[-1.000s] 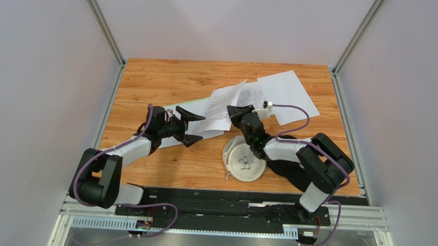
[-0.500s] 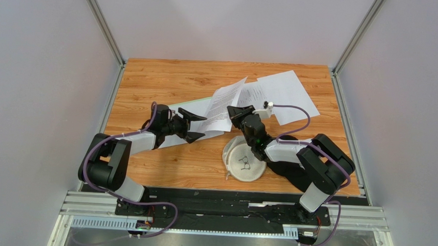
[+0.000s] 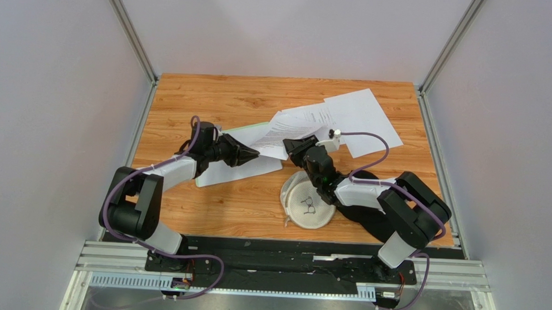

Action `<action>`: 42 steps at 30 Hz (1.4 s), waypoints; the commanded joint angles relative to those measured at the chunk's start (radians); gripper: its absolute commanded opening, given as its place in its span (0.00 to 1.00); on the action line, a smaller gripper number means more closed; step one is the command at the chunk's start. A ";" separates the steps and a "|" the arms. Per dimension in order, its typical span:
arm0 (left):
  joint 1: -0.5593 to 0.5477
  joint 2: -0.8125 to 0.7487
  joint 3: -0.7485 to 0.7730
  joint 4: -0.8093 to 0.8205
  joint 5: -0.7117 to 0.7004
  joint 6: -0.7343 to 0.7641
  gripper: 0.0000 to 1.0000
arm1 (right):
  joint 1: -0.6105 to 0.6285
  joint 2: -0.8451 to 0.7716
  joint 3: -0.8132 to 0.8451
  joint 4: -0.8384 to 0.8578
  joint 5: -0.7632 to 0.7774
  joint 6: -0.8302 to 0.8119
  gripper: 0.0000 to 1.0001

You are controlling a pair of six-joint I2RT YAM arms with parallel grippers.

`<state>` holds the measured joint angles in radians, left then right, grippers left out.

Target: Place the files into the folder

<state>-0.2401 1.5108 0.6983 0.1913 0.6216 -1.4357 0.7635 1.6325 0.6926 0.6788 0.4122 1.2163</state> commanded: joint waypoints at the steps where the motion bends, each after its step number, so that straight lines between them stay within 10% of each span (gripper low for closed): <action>1: 0.015 -0.035 0.076 -0.186 -0.054 0.244 0.13 | -0.001 -0.029 0.016 -0.084 -0.053 -0.067 0.22; 6: 0.036 0.014 0.200 -0.407 -0.082 0.519 0.00 | -0.023 -0.049 0.076 -0.269 -0.251 -0.277 0.34; 10: 0.076 0.075 0.335 -0.559 -0.068 0.769 0.00 | -0.058 -0.040 0.120 -0.367 -0.452 -0.501 0.81; 14: 0.094 0.170 0.501 -0.815 -0.147 1.010 0.00 | -0.142 -0.014 0.261 -0.667 -0.714 -0.705 0.82; 29: 0.127 0.307 0.642 -1.141 -0.522 1.301 0.00 | -0.311 0.550 1.097 -1.186 -0.658 -1.127 0.80; 42: 0.124 0.416 0.710 -1.147 -0.681 1.308 0.00 | -0.311 0.662 1.144 -1.145 -0.821 -1.071 0.75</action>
<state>-0.1173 1.9278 1.3643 -0.9371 0.0116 -0.1516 0.4465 2.2864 1.8286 -0.5060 -0.2962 0.1104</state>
